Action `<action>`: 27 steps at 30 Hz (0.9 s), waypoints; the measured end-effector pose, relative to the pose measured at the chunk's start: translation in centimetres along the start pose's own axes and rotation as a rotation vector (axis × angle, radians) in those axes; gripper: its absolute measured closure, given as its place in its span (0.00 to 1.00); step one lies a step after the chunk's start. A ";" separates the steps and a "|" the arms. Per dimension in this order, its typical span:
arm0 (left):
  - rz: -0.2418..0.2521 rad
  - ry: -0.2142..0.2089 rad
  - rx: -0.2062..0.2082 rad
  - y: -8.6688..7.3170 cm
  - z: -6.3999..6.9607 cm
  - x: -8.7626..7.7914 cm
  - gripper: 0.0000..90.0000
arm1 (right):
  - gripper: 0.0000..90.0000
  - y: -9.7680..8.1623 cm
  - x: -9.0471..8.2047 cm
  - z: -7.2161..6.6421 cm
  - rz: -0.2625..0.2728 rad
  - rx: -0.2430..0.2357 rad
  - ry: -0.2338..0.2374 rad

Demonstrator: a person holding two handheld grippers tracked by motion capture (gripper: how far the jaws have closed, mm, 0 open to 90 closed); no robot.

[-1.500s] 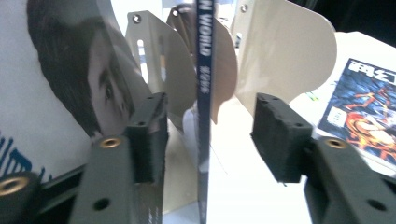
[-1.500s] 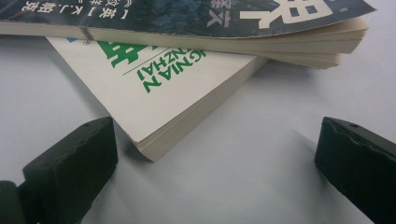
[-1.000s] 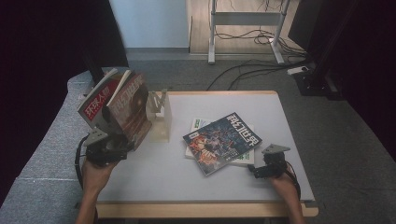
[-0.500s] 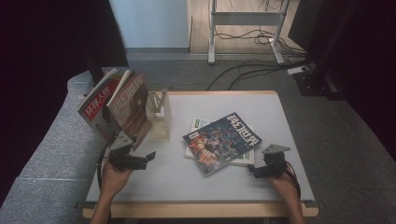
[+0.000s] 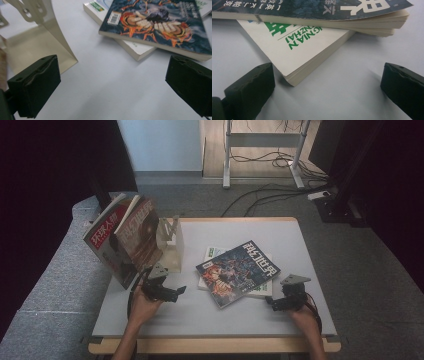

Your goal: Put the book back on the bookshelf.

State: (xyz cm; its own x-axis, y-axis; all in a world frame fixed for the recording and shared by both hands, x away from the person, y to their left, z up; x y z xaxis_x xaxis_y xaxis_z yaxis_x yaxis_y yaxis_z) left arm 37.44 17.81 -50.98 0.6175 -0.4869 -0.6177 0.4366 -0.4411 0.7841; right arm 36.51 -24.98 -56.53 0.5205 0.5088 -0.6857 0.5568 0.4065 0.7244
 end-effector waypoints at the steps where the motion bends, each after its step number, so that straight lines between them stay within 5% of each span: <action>1: -0.008 -0.002 0.003 -0.2 0.1 0.4 0.00 | 0.00 0.0 0.0 0.0 0.000 0.000 0.000; 9: -0.097 -0.021 0.008 -2.3 0.6 2.9 0.00 | 0.00 0.0 0.0 0.0 0.000 0.000 0.000; 15: -0.159 0.025 0.061 -2.9 1.4 3.9 0.00 | 0.00 0.0 0.0 0.0 0.000 0.000 0.000; 27: -0.146 0.029 0.060 -3.0 1.5 3.8 0.01 | 0.00 0.0 0.0 0.0 -0.001 0.000 0.000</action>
Point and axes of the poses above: each handheld gripper's, and its own axes: x roughly forward along the jaws, y roughly out of its top, z roughly to its right, the point moved 4 cm from there along x, roughly forward along the jaws, and after that the axes turned 6 degrees about y, right-handed, at the moved point
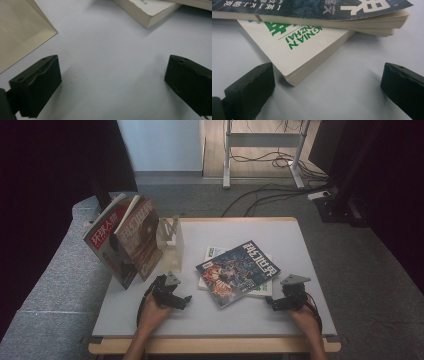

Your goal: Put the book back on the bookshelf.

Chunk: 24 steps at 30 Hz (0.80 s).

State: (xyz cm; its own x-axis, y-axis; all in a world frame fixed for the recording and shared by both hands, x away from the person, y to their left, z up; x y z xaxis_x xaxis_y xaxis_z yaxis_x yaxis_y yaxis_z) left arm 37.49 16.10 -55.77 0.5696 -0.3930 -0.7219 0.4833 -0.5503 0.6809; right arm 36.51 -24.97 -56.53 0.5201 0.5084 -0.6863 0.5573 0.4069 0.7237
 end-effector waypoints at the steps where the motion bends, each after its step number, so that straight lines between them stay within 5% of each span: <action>1: 0.001 -0.007 -0.001 0.0 0.0 0.0 0.02 | 0.00 0.0 0.0 0.0 0.000 0.000 0.000; 6: -0.004 -0.048 -0.025 0.0 -0.3 0.0 0.08 | 0.00 0.0 0.0 0.0 -0.001 0.000 0.001; 16: -0.010 -0.038 -0.032 0.0 -0.3 0.1 0.07 | 0.00 0.2 -0.5 0.2 -0.003 0.005 0.005; 24: -0.027 -0.016 -0.049 0.0 -0.5 0.3 0.00 | 0.00 2.3 -1.6 0.3 0.022 -0.009 -0.001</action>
Point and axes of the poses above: each handheld gripper's, and its own axes: x roughly forward along the jaws, y roughly out of its top, z roughly to its right, the point moved 4 cm from there along x, roughly forward along the jaws, and after that the axes turned 6 degrees about y, right-handed, at the moved point
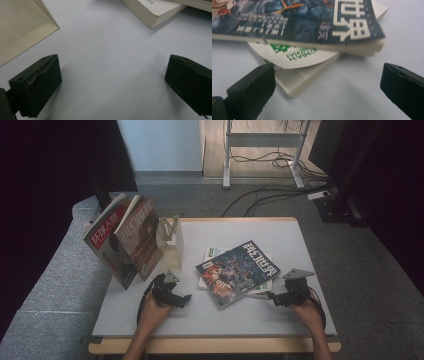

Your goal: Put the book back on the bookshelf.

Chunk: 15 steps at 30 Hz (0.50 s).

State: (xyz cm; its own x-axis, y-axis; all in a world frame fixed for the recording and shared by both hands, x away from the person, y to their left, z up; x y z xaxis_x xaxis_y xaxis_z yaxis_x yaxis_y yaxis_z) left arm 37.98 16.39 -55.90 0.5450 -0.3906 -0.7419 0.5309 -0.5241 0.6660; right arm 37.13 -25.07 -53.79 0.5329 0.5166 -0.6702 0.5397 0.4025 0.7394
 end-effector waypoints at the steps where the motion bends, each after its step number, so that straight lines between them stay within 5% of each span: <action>1: 0.000 0.000 0.000 0.0 0.0 0.0 0.00 | 0.00 0.3 0.0 0.0 -0.002 -0.004 -0.002; 15: -0.001 -0.001 0.000 0.0 0.0 0.0 0.00 | 0.02 4.0 0.1 1.0 0.024 -0.005 0.008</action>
Point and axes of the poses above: each handheld gripper's, and its own axes: x roughly forward along the jaws, y roughly out of its top, z roughly to its right, the point moved 4 cm from there along x, roughly forward along the jaws, and after that the axes turned 6 degrees about y, right-handed, at the moved point
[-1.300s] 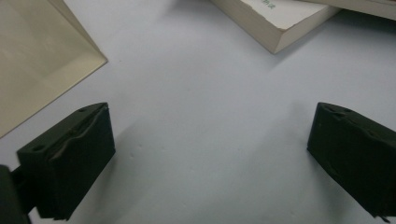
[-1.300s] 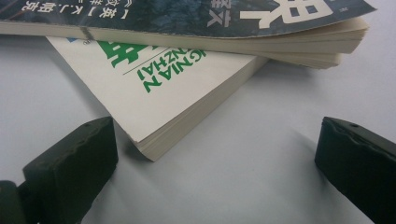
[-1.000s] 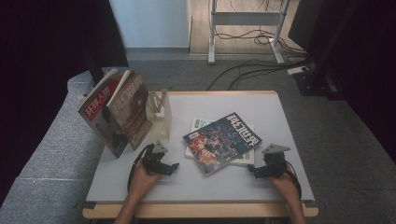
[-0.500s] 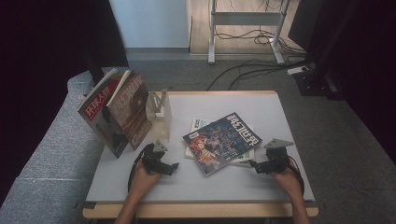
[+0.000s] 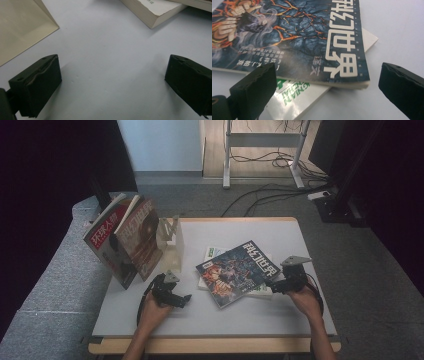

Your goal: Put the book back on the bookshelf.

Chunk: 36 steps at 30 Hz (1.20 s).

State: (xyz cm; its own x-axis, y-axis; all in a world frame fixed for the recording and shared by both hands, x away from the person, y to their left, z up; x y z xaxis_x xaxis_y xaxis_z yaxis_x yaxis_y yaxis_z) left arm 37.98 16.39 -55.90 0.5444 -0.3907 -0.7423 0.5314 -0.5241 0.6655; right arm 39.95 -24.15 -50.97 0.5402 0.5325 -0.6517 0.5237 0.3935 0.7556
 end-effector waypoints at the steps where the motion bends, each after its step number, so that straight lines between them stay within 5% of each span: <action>1: 0.000 0.000 0.000 0.0 0.0 0.0 0.00 | 0.02 0.1 0.3 0.0 -0.003 -0.005 -0.002; 14: 0.001 0.001 0.000 0.0 0.0 0.0 0.00 | 0.04 -0.6 1.3 -0.5 -0.003 0.006 -0.020; 22: 0.002 0.001 0.001 0.0 0.0 0.0 0.01 | 0.06 -1.9 1.8 -1.5 -0.013 0.013 0.019; 36: -0.003 -0.001 0.002 0.0 0.0 0.0 0.01 | 0.00 -1.5 3.4 -0.8 -0.018 0.029 0.038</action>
State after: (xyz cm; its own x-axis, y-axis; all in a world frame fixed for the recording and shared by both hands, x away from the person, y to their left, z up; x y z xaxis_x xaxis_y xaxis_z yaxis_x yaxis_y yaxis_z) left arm 37.97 16.37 -55.87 0.5426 -0.3898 -0.7441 0.5318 -0.5263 0.6635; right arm 40.47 -22.32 -54.28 0.5053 0.5537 -0.6619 0.5524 0.3817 0.7411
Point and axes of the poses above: each handheld gripper's, and its own axes: x roughly forward along the jaws, y roughly out of its top, z roughly to its right, the point moved 4 cm from there along x, roughly forward along the jaws, and after that the axes turned 6 degrees about y, right-handed, at the moved point
